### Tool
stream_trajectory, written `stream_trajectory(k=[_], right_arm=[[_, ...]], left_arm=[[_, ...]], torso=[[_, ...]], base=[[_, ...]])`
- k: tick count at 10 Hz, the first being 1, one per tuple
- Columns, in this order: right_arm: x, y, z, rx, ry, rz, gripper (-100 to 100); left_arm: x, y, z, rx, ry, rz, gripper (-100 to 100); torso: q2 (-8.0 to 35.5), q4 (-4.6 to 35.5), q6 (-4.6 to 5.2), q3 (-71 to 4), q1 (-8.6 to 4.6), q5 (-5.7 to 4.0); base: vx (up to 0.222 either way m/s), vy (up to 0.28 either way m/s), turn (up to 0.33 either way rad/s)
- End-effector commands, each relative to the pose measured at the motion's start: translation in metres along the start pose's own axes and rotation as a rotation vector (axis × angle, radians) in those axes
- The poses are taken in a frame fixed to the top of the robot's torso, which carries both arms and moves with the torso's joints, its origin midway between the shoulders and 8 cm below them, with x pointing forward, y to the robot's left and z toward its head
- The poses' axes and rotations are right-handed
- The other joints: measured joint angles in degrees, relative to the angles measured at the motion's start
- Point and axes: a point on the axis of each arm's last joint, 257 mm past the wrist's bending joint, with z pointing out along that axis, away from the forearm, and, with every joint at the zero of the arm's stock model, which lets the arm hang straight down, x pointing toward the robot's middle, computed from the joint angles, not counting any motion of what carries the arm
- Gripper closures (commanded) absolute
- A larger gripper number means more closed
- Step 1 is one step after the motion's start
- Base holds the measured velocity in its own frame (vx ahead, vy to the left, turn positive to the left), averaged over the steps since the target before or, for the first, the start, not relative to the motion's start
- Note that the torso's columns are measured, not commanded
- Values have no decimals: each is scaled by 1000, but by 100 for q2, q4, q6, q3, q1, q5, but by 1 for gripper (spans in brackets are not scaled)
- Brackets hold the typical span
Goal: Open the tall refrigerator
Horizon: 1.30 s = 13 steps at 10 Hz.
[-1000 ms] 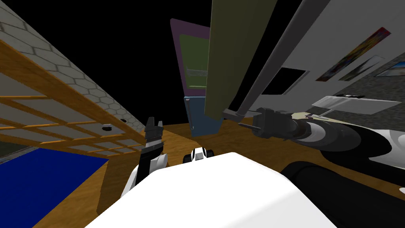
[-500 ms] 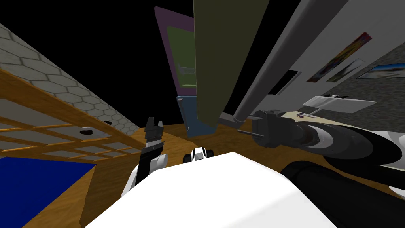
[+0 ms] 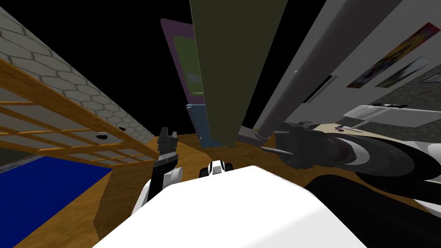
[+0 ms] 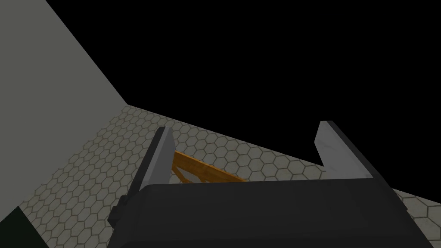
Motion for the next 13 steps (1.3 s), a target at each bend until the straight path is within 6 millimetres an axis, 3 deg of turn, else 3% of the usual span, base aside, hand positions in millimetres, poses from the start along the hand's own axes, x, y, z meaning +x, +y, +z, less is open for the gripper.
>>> stream_trajectory(k=[1, 2, 3, 6, 11, 12, 13], right_arm=[[-5, 6, 1, -29, -27, -4, 100], [-9, 11, 2, -49, -45, -7, 100], [-17, 2, 2, -49, -42, -4, -100], [-32, -6, 2, -60, -51, -4, -100], [-60, -17, 3, -82, -71, -7, -100], [-57, -16, 4, -81, -68, -8, -100], [-57, -17, 4, -80, -68, -6, 0]], left_arm=[[0, 0, 0, 0, 0, 0, 0], [0, 0, 0, 0, 0, 0, 0], [0, 0, 0, 0, 0, 0, 0], [0, 0, 0, 0, 0, -1, 0], [0, 0, 0, 0, 0, -1, 0], [0, 0, 0, 0, 0, -1, 0], [0, 0, 0, 0, 0, -1, 0]], torso=[[-14, -8, 0, -4, 29, 5], [-27, -12, -6, -14, 43, 13], [-10, -6, -6, -12, 19, 10], [12, 11, -4, -21, 97, 43], [5, 4, 1, -11, 1, 3], [-3, 1, 1, -17, 3, 3], [-4, -1, 0, -16, 9, 5]], base=[[-17, -203, 53], [-63, -265, 128], [-30, -131, -32], [35, 39, -82], [23, 8, -51], [0, 0, 0], [-13, 5, 0]])
